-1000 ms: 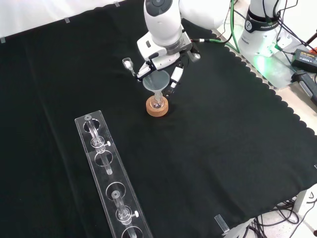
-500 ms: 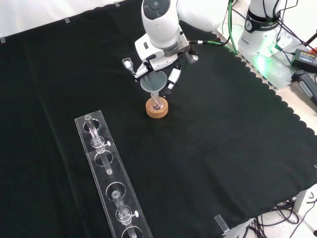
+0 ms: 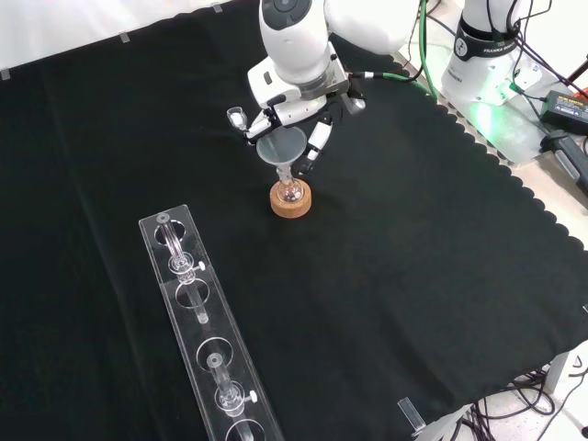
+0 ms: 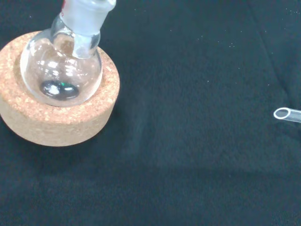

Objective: Place the funnel on the round-bottom flask.

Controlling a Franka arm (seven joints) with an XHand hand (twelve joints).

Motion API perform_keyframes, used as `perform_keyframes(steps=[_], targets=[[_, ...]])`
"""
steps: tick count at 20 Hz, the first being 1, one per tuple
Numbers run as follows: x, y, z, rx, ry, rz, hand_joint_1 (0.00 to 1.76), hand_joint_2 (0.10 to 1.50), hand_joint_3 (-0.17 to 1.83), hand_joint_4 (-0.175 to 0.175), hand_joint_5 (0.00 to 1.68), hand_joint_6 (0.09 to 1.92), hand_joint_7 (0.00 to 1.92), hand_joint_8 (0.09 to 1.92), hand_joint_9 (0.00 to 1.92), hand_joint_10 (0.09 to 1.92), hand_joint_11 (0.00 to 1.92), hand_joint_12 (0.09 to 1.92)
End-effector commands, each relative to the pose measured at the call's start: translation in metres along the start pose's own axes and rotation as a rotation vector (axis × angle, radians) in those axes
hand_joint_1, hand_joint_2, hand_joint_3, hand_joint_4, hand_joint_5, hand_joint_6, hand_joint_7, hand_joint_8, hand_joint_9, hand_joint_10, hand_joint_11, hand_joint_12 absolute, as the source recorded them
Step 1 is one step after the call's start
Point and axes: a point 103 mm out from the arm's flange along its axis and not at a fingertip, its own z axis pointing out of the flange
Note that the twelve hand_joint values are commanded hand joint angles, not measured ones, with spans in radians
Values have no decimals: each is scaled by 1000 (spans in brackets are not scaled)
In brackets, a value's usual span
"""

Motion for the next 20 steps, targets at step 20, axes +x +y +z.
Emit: perform_keyframes(steps=[20], targets=[[17,4,-1,33,-11,-3,971,1050,425,0,753,1450,1157,1579,1678,1285,1824,1111]])
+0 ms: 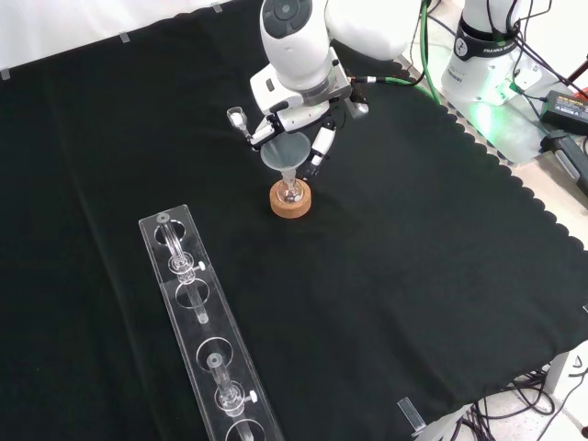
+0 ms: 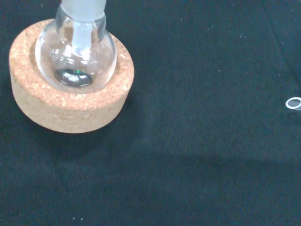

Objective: Place the funnel on the round-bottom flask.

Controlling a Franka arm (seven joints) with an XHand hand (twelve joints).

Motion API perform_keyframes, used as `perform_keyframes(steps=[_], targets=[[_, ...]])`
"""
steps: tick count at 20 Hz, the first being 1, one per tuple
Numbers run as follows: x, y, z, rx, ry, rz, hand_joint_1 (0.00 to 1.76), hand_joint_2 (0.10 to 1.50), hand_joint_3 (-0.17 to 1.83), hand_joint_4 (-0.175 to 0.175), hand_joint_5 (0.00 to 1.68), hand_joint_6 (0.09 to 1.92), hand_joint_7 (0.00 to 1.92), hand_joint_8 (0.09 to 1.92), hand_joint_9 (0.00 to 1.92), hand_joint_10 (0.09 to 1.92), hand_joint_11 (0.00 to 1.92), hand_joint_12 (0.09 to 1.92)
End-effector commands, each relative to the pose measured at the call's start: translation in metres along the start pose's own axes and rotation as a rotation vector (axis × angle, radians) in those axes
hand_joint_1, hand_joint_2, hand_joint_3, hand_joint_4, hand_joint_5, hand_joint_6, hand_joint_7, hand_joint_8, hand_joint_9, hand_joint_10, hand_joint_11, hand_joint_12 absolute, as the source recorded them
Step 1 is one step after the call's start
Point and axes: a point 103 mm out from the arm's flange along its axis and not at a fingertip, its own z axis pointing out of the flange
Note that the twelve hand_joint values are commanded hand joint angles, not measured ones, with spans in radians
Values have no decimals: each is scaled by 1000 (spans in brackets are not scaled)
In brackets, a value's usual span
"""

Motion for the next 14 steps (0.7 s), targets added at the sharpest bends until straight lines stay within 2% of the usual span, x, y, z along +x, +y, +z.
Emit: perform_keyframes(steps=[1,2,4,14], targets=[[8,7,-6,9,-8,0,971,1050,426,0,753,1450,1157,1579,1678,1285,1822,1111],[9,7,-6,9,-7,-2,971,1049,426,0,753,1450,1157,1579,1678,1285,1821,1110],[-8,7,0,5,4,-5,970,1049,428,0,752,1451,1156,1579,1677,1285,1820,1110],[-14,9,2,15,8,-1,969,1047,434,1,752,1454,1156,1579,1672,1284,1819,1109]])
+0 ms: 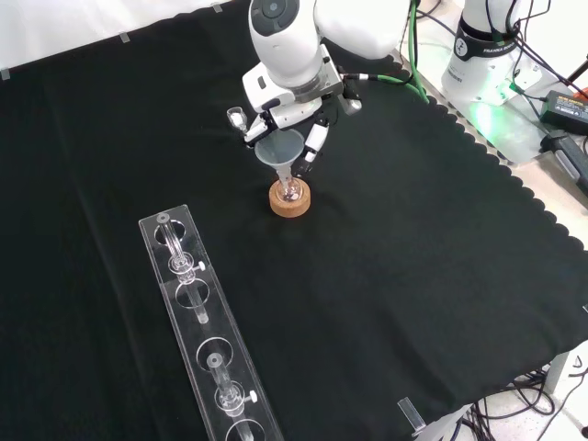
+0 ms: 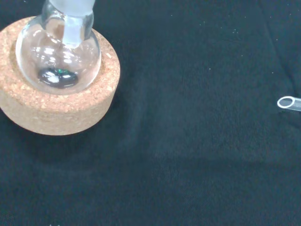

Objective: Place the funnel on the round-bottom flask.

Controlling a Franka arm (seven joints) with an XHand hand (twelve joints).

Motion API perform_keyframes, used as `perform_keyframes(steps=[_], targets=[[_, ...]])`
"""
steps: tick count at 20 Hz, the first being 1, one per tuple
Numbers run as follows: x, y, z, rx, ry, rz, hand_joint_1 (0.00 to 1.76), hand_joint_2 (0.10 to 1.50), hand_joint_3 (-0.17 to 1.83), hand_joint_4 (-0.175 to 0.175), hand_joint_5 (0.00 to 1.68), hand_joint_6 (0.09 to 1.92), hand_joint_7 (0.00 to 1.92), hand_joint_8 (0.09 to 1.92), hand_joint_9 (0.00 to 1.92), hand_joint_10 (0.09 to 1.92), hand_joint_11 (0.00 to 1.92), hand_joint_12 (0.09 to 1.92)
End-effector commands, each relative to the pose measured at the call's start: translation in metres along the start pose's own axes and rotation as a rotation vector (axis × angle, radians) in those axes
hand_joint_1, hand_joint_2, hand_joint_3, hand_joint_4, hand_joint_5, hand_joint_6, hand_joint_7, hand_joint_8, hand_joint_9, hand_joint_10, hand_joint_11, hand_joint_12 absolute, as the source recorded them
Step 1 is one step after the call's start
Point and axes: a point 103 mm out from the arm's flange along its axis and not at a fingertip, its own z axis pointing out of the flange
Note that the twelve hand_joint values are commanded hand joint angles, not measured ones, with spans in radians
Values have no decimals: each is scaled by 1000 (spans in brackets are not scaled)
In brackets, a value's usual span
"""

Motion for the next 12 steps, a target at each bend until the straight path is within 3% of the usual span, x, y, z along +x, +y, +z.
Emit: perform_keyframes(steps=[1,3,5,7,9,12], targets=[[-1,0,0,0,3,0,969,1046,435,1,751,1454,1156,1579,1672,1284,1819,1109],[1,-2,-1,2,13,-7,967,1050,431,1,748,1458,1151,1574,1669,1272,1816,1105],[8,-8,-5,27,36,-14,791,1040,411,-114,643,1327,1076,1513,1596,1093,1772,1014],[15,-10,-7,58,59,-22,652,1009,392,-161,465,1236,958,1410,1452,905,1664,888],[18,-11,-8,77,69,-26,558,973,379,-173,350,1103,857,1319,1298,796,1527,852],[21,-14,-7,105,76,-28,453,936,358,-175,281,821,686,1195,1026,772,1243,1002]])
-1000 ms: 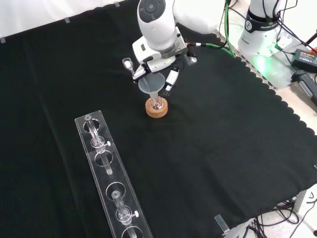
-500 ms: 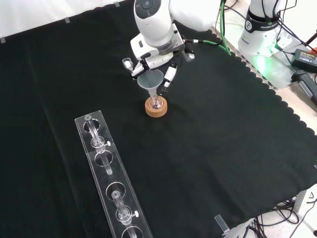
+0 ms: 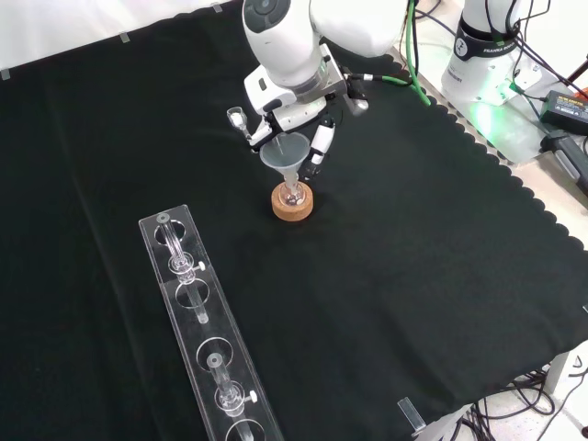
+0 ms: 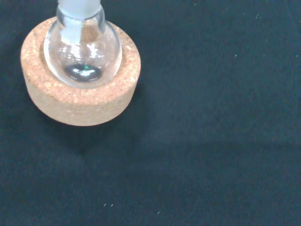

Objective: Place the funnel on the round-bottom flask.

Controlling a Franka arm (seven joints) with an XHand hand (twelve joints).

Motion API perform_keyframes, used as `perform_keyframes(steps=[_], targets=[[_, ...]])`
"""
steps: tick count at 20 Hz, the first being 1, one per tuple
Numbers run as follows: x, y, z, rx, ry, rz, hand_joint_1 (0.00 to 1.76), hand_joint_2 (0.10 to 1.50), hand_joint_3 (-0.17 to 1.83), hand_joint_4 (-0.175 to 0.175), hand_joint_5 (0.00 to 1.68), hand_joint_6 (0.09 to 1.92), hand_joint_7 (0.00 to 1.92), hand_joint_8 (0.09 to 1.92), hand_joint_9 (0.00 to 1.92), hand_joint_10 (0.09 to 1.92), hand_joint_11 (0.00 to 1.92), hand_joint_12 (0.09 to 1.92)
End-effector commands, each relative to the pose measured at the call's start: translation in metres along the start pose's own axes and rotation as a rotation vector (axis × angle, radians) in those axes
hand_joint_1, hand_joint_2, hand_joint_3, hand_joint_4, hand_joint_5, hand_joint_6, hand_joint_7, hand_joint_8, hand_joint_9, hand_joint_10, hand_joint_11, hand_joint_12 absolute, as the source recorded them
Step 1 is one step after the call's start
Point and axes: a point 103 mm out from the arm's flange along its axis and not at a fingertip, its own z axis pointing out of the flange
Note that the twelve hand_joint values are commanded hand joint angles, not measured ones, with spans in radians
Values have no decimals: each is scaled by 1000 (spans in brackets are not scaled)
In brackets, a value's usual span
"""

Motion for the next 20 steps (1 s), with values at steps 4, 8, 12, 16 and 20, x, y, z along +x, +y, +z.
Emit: perform_keyframes(steps=[4,8,12,16,20], targets=[[6,-5,2,53,18,-8,393,925,339,-175,278,667,603,1133,851,833,1033,1170],[6,-5,3,91,26,-7,356,921,317,-175,246,579,497,1109,714,861,945,1217],[6,-2,3,129,36,-9,277,871,220,-175,127,284,213,1057,422,951,766,1336],[4,0,3,144,40,-10,221,817,130,-175,70,108,47,1049,245,1023,624,1452],[-13,0,7,144,55,-16,197,795,96,-175,54,87,3,1022,175,1040,568,1490]])
